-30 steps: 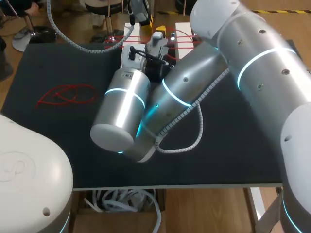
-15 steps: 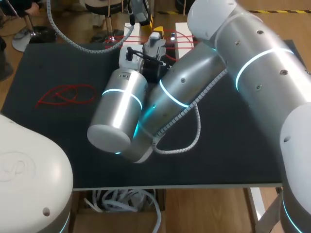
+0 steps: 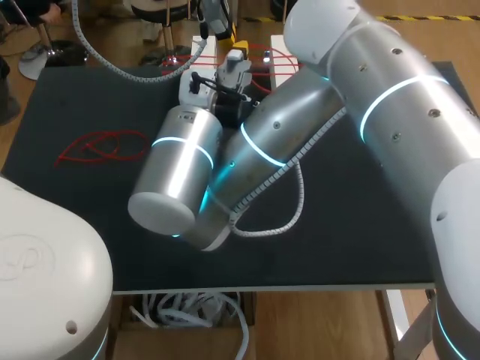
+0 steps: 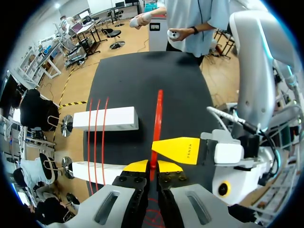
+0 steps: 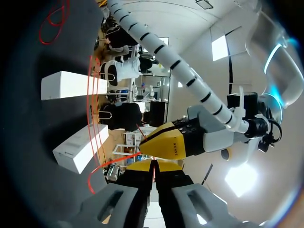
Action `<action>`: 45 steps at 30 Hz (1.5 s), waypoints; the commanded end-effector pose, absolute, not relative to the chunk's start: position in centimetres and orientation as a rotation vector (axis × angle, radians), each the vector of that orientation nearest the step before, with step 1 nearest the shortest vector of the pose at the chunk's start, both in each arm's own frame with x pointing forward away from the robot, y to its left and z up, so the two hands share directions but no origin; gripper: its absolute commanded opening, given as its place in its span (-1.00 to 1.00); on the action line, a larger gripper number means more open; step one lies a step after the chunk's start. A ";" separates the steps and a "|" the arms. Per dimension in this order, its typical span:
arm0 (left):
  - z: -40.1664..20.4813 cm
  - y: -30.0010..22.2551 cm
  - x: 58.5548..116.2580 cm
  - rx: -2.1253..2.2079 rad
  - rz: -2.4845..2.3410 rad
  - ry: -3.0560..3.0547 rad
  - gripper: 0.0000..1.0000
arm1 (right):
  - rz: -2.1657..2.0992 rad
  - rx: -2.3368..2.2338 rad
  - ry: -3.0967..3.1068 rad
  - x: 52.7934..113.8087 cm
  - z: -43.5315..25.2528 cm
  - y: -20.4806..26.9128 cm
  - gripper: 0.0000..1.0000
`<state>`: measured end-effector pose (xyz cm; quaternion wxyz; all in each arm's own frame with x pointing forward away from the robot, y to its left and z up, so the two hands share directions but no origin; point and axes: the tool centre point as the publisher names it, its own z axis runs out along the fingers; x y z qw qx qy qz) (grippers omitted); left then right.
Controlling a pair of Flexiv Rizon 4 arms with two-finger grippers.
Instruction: Grab the tape and strap the tape.
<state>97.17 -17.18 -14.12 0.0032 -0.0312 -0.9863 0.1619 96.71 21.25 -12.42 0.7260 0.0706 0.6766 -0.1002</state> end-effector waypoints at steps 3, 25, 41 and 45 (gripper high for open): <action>-14.0 -17.3 97.2 -0.096 0.502 -3.092 -1.00 | -0.209 0.146 1.497 96.5 -12.3 21.1 -1.00; -14.0 -17.3 97.2 -0.096 0.502 -3.092 -1.00 | -0.020 0.102 1.502 91.5 -10.7 16.5 0.67; -20.1 0.1 93.5 -0.027 0.235 -3.071 -1.00 | 0.008 0.107 1.497 91.4 -10.4 16.0 1.00; -21.7 4.6 93.6 -0.076 0.154 -3.093 -1.00 | 0.008 0.107 1.497 91.4 -10.4 16.0 1.00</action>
